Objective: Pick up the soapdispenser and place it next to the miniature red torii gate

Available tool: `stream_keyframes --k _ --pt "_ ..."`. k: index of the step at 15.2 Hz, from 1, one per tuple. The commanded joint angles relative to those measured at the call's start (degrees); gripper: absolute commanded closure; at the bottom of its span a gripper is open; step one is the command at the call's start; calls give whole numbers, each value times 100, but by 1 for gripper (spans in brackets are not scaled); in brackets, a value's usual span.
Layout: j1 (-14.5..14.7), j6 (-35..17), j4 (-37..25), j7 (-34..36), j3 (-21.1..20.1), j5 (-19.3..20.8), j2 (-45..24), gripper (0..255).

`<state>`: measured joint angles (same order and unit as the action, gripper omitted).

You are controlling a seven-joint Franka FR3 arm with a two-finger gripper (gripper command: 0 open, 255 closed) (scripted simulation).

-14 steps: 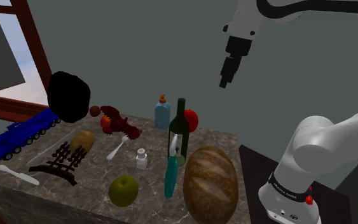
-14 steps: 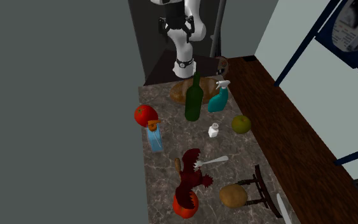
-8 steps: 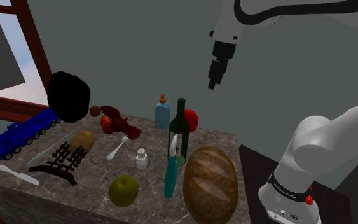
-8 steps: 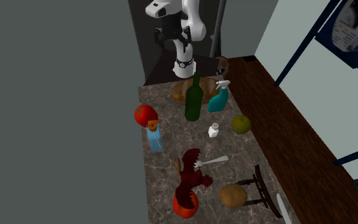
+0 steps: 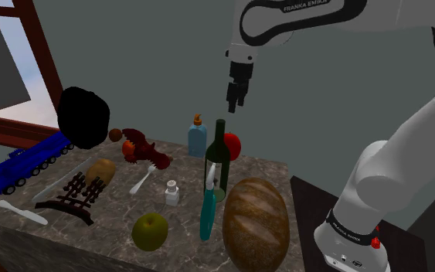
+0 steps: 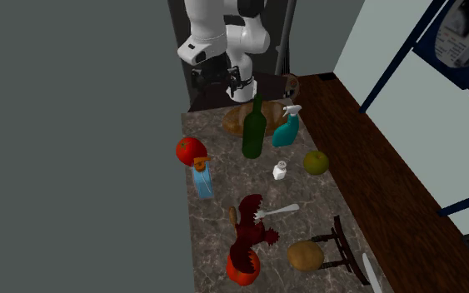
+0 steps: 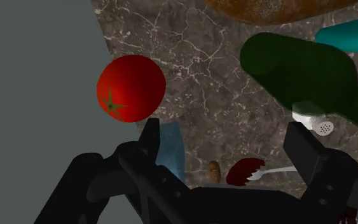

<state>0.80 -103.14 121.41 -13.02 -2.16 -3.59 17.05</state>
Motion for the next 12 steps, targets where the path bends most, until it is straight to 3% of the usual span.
stream_keyframes --k 1,12 --pt "2 -100 -344 -65 -9 54 -532 0" --pt "61 24 -2754 -318 -56 390 -3297 0"
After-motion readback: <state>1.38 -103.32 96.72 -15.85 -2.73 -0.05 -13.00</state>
